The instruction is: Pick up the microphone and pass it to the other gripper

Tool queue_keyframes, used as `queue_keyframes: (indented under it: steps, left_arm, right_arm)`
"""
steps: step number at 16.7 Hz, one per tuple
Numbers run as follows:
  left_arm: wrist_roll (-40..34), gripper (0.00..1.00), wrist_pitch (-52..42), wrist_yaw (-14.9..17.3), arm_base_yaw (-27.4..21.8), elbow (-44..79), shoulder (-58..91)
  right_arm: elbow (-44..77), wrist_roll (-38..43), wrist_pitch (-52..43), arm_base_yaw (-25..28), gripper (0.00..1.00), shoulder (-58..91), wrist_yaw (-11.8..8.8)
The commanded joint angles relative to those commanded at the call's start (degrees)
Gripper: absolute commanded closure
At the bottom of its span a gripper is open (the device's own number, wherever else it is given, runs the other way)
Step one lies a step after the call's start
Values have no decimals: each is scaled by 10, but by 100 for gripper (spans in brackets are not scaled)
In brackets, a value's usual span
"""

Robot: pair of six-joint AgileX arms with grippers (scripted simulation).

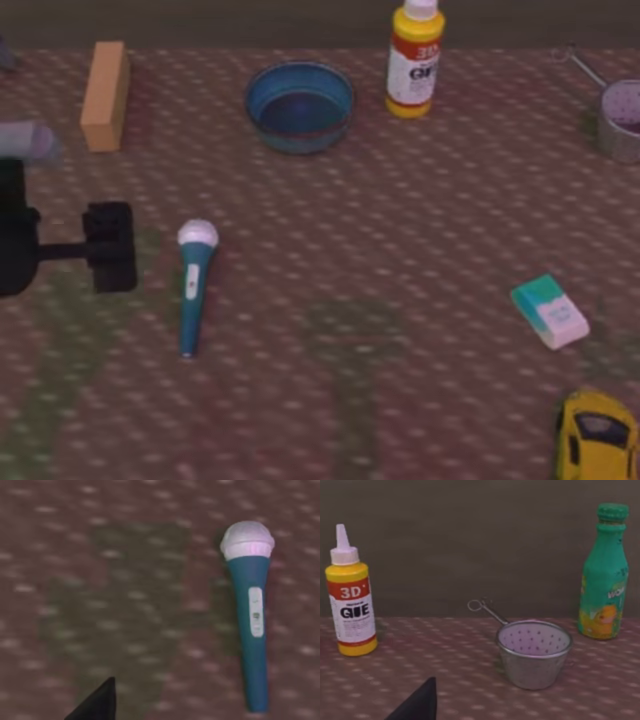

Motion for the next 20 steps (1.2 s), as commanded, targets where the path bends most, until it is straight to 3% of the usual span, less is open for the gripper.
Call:
queue_keyframes:
  steps: [9, 20]
  left_arm:
    - [-81, 0, -178, -10, -86, 249, 394]
    - [-88, 0, -176, -11, -93, 263, 447]
  right_arm:
    - [0, 0, 0, 0, 0, 0, 0]
    - [0, 0, 0, 0, 0, 0, 0]
